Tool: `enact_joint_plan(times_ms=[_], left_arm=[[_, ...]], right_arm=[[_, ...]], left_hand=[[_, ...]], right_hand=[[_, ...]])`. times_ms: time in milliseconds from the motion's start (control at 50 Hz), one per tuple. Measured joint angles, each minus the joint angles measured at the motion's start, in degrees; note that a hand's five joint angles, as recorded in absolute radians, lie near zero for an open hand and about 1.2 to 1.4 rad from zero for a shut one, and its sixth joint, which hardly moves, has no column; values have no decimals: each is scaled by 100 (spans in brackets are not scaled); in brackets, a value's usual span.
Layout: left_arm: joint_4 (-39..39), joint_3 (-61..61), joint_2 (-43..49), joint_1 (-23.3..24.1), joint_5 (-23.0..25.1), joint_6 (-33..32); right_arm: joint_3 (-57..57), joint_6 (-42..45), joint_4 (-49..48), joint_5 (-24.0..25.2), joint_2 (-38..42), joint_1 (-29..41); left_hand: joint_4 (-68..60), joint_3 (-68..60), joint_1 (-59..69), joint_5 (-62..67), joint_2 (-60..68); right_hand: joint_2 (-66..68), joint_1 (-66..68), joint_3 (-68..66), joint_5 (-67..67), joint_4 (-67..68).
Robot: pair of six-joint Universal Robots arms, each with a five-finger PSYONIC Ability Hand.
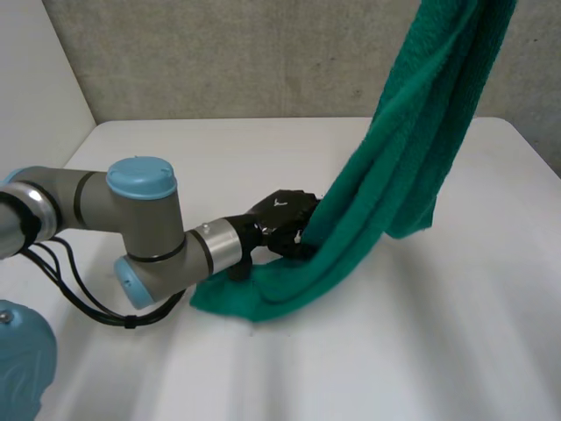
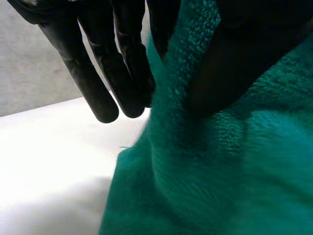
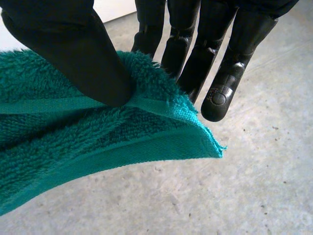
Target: Fold the towel.
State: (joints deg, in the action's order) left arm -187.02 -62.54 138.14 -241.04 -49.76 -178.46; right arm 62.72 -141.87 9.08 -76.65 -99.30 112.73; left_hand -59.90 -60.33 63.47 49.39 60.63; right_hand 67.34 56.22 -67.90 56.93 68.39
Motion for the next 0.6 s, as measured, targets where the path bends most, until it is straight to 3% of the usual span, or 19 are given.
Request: enact_joint_plan(times_ms=[80,120,180,240,380,460,600], left_arm=[[-322,343,136,12,-1081,239],[-631,389,53,-33,-2011,282],[-1061,238,-266,-167,-3010,269],[-1341,-145,-720,-385,-3394,190],[-1499,-1145,-1616,-871,-3261,-279],[-1358,-1982,-2126,-1144,-2976,-1035],[-959,-3017,-2553,-1312,-2891,-2261]], right_arm=[[150,15,11,-27,49,-41],[288,26,25,-40,120,-76],[490,43,74,-57,296,-156],[694,62,203,-92,532,-290],[1063,87,528,-208,1067,-528],[1321,130,729,-336,1598,-598],[1578,459,913,-523,2400,-573]], left_hand=[[-834,-748,187,462,737],[-835,-754,187,462,740],[-836,-754,187,462,751],[-837,-771,187,462,767],[-838,-787,187,458,779],[-839,-790,187,458,782],[-840,-790,187,458,784]], right_hand=[[0,-1,0,-1,0],[0,-1,0,0,0],[0,-1,0,-1,-1],[0,-1,0,-1,-1],[0,-1,0,-1,0],[0,-1,0,-1,0],[0,-1,0,0,0]])
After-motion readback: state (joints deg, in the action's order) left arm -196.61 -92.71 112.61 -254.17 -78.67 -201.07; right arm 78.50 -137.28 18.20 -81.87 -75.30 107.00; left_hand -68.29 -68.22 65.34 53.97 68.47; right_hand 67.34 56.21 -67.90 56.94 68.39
